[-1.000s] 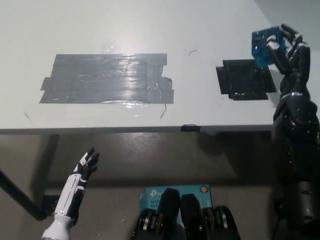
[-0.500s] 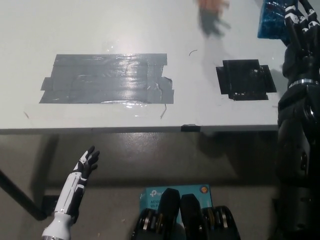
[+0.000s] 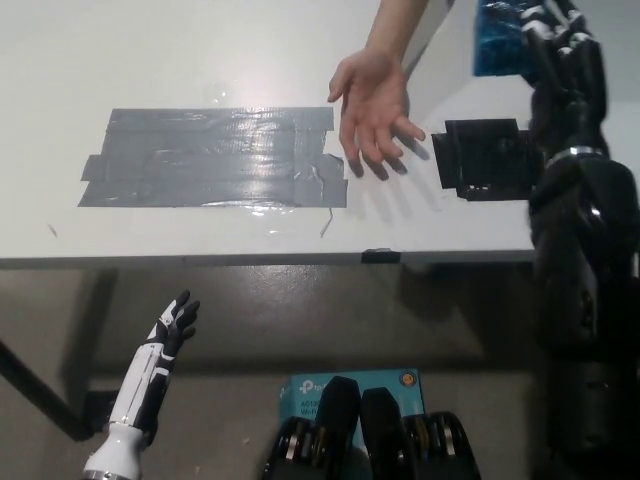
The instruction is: A rubick's cube is kept in the black marked spot on the table and the robot uses its right arm to pick it up and hands it to a person
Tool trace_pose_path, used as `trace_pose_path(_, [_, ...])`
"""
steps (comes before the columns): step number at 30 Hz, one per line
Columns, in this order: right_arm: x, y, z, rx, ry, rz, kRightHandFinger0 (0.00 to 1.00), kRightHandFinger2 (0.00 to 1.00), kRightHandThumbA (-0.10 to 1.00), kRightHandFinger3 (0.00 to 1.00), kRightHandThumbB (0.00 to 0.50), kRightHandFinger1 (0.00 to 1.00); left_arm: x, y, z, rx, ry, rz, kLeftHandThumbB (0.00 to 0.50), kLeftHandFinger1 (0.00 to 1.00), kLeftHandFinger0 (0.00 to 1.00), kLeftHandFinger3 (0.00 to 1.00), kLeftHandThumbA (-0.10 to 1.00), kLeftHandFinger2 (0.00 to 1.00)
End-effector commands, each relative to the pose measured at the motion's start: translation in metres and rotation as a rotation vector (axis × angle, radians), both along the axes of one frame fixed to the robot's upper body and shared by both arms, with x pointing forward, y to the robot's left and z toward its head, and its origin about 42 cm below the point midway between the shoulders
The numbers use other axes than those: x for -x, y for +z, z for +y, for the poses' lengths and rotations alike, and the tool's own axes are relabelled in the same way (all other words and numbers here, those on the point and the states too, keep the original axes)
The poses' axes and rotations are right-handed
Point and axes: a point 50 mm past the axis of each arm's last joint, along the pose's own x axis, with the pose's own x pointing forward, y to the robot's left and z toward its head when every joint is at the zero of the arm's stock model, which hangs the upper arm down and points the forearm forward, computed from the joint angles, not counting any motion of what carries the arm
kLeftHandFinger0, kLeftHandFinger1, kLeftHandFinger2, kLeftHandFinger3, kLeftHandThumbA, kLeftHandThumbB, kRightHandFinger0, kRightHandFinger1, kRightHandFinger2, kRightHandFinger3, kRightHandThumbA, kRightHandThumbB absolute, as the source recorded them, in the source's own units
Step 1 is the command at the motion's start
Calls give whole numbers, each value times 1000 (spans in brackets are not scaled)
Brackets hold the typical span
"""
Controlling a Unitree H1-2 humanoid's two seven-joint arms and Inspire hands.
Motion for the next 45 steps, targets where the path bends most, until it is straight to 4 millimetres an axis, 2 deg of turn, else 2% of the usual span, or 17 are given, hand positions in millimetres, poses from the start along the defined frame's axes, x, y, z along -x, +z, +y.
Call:
trace_pose_path(1, [-19,44,22,115,7,-117,0,879,-100,906,168,440,-5,10,1,-20,-26,-36,240,1000,1000,1000,1000,1000])
trace_pose_path(3, [-27,47,30,171,30,-133,0,875,-100,911,148,478,-6,11,1,-21,-22,-37,251,1000,1000,1000,1000,1000])
trace_pose_path(8, [-52,54,52,402,13,-146,58,832,-100,826,171,510,-8,12,1,-24,-25,-32,264,1000,1000,1000,999,1000])
trace_pose_path(9, [-54,54,53,426,9,-146,113,916,-100,906,179,578,-8,12,1,-28,-25,-33,258,1000,1000,1000,998,1000])
trace_pose_path(10, [-59,55,57,475,5,-140,67,863,-100,857,163,530,-7,13,1,-29,-26,-33,258,1000,1000,1000,997,1000])
trace_pose_path(13, [-71,56,66,546,-4,-110,59,872,-100,870,168,534,-7,13,0,-28,-26,-35,259,1000,1000,1000,993,1000])
trace_pose_path(17, [-90,54,76,570,-4,-52,57,865,-100,807,170,513,-8,14,0,-29,-30,-33,270,1000,1000,1000,985,1000])
trace_pose_path(23, [-100,53,79,580,-16,-5,82,853,-100,763,165,523,-10,18,-2,-34,-37,-45,265,1000,1000,1000,980,1000])
trace_pose_path(30, [-104,34,70,615,-30,45,155,902,-100,782,185,579,-11,19,-2,-43,-45,-43,267,1000,1000,1000,959,1000])
trace_pose_path(31, [-104,33,69,619,-29,49,162,881,-100,775,187,576,-11,19,-2,-42,-46,-44,267,1000,1000,1000,956,1000])
trace_pose_path(32, [-105,30,67,659,-23,69,331,1000,-100,998,250,764,-12,20,-2,-40,-48,-44,267,1000,1000,1000,954,1000])
trace_pose_path(33, [-105,29,67,669,-22,74,438,975,-100,979,239,801,-12,20,-2,-40,-49,-43,268,1000,1000,1000,952,1000])
trace_pose_path(34, [-105,28,66,680,-8,82,594,1000,-31,1000,278,973,-13,21,-2,-40,-48,-43,273,1000,1000,1000,949,1000])
trace_pose_path(35, [-107,25,63,701,88,109,1000,1000,393,1000,404,1000,-13,21,-1,-41,-47,-44,271,1000,1000,1000,942,1000])
trace_pose_path(36, [-108,22,60,731,150,132,1000,1000,523,1000,438,1000,-13,22,-1,-45,-49,-45,269,1000,1000,1000,940,1000])
trace_pose_path(39, [-108,17,54,755,187,141,1000,1000,572,1000,489,1000,-13,23,-1,-52,-54,-50,258,1000,1000,1000,936,1000])
trace_pose_path(45, [-108,8,42,742,200,132,1000,1000,661,1000,495,1000,-12,23,-2,-56,-53,-43,258,1000,1000,1000,932,1000])
